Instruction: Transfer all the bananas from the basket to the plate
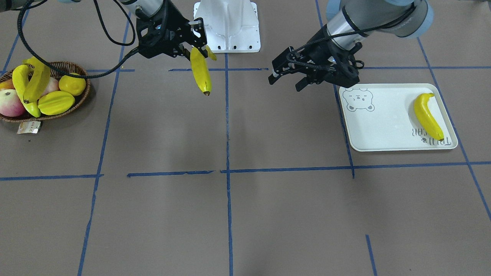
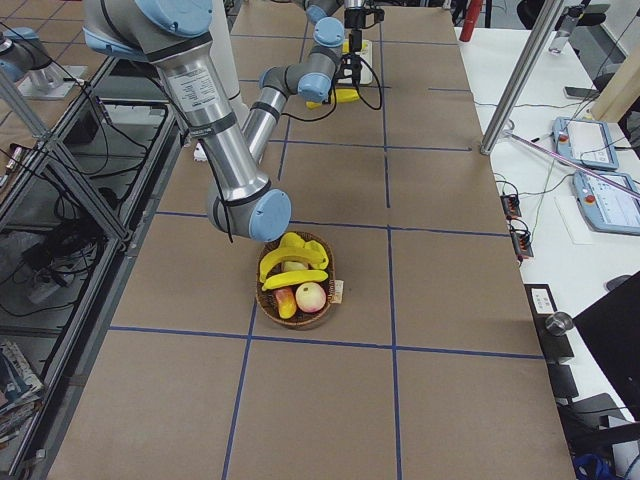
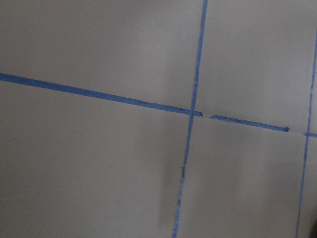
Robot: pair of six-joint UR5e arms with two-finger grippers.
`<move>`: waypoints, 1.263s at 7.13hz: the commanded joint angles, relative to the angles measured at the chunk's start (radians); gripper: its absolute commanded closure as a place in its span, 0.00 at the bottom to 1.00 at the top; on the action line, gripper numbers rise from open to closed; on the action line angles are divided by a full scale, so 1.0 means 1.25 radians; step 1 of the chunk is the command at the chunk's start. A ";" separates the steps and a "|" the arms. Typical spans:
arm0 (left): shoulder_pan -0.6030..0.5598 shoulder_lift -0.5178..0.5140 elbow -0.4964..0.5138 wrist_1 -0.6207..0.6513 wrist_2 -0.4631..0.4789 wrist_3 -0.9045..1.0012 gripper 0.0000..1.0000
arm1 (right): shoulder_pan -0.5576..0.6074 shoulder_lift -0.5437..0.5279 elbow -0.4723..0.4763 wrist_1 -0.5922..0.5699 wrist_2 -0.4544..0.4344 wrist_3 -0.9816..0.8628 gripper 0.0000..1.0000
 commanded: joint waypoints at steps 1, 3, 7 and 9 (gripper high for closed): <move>0.047 -0.048 0.014 -0.039 0.003 -0.031 0.01 | -0.039 0.037 -0.012 0.000 -0.041 0.002 0.99; 0.059 -0.077 0.043 -0.122 0.005 -0.092 0.01 | -0.045 0.045 -0.011 0.004 -0.059 0.002 0.99; 0.105 -0.102 0.126 -0.263 0.069 -0.158 0.02 | -0.046 0.045 -0.011 0.037 -0.061 0.012 0.99; 0.121 -0.104 0.123 -0.264 0.069 -0.159 0.05 | -0.045 0.044 -0.013 0.036 -0.061 0.012 0.99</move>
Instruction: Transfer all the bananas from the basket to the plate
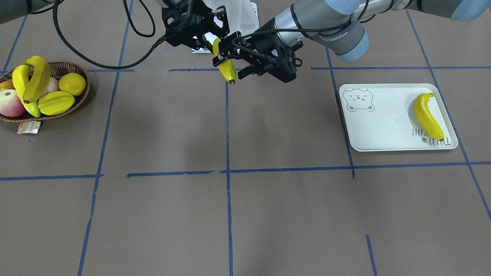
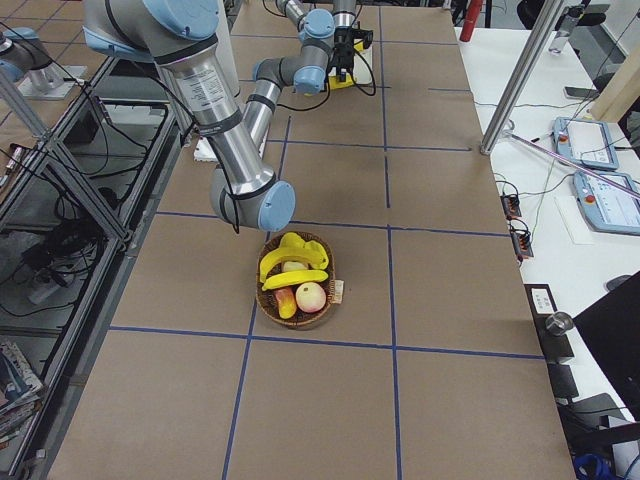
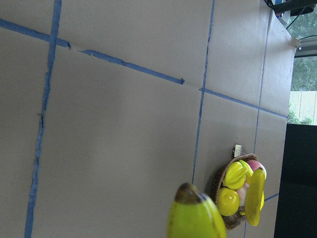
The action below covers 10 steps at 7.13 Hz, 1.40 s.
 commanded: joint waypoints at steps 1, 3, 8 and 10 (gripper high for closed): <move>0.007 -0.002 -0.001 -0.002 0.001 -0.001 0.09 | 0.001 0.000 -0.001 -0.001 0.000 0.000 0.99; 0.011 -0.001 -0.016 -0.002 0.000 -0.035 0.97 | 0.001 -0.002 -0.001 -0.001 0.000 0.000 0.98; 0.011 0.003 -0.016 0.002 0.000 -0.042 1.00 | 0.002 0.001 0.007 0.002 0.001 0.039 0.00; -0.003 0.009 -0.001 0.009 0.002 -0.031 1.00 | 0.003 -0.004 0.032 0.001 0.001 0.046 0.00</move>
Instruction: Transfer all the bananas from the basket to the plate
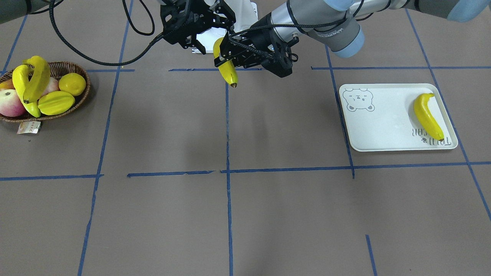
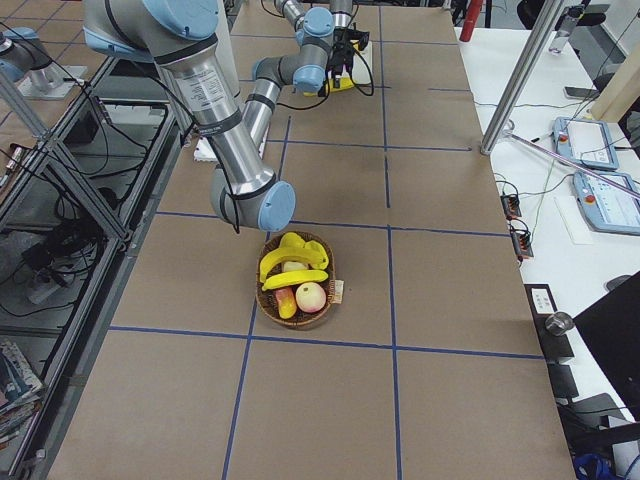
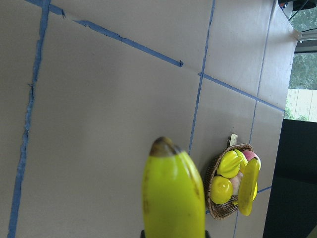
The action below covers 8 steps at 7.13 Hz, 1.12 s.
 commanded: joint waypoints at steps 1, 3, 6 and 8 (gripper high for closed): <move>-0.040 0.007 0.020 0.035 -0.001 0.009 1.00 | 0.003 -0.010 0.028 0.000 -0.001 0.004 0.00; -0.091 0.063 0.000 0.233 -0.006 0.102 1.00 | 0.008 -0.019 0.044 0.000 -0.012 0.004 0.00; -0.176 0.171 -0.112 0.508 -0.001 0.349 1.00 | 0.008 -0.063 0.074 -0.002 -0.045 0.004 0.00; -0.203 0.299 -0.129 0.572 0.005 0.462 1.00 | 0.009 -0.064 0.069 -0.002 -0.049 0.004 0.00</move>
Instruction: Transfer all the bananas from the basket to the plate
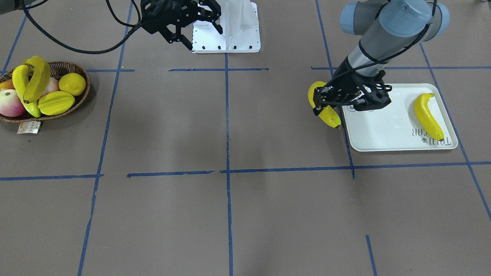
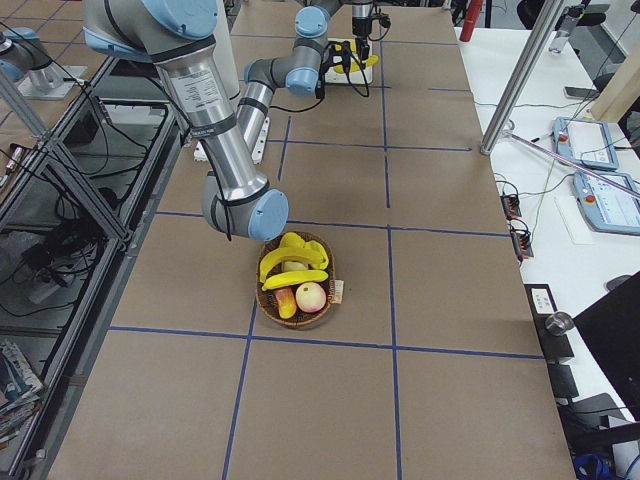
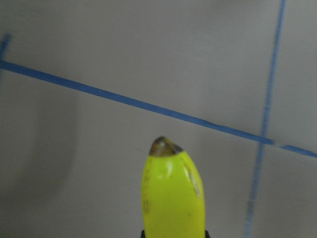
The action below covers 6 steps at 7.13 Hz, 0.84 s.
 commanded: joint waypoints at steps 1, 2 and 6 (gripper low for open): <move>-0.022 0.132 -0.008 0.038 0.003 0.092 1.00 | 0.001 -0.007 -0.001 0.000 -0.012 0.001 0.00; -0.035 0.166 -0.001 0.038 0.003 0.122 1.00 | 0.001 -0.008 -0.001 0.000 -0.017 0.001 0.00; -0.107 0.200 0.130 0.038 0.008 0.275 1.00 | -0.001 -0.018 -0.004 -0.001 -0.025 0.002 0.00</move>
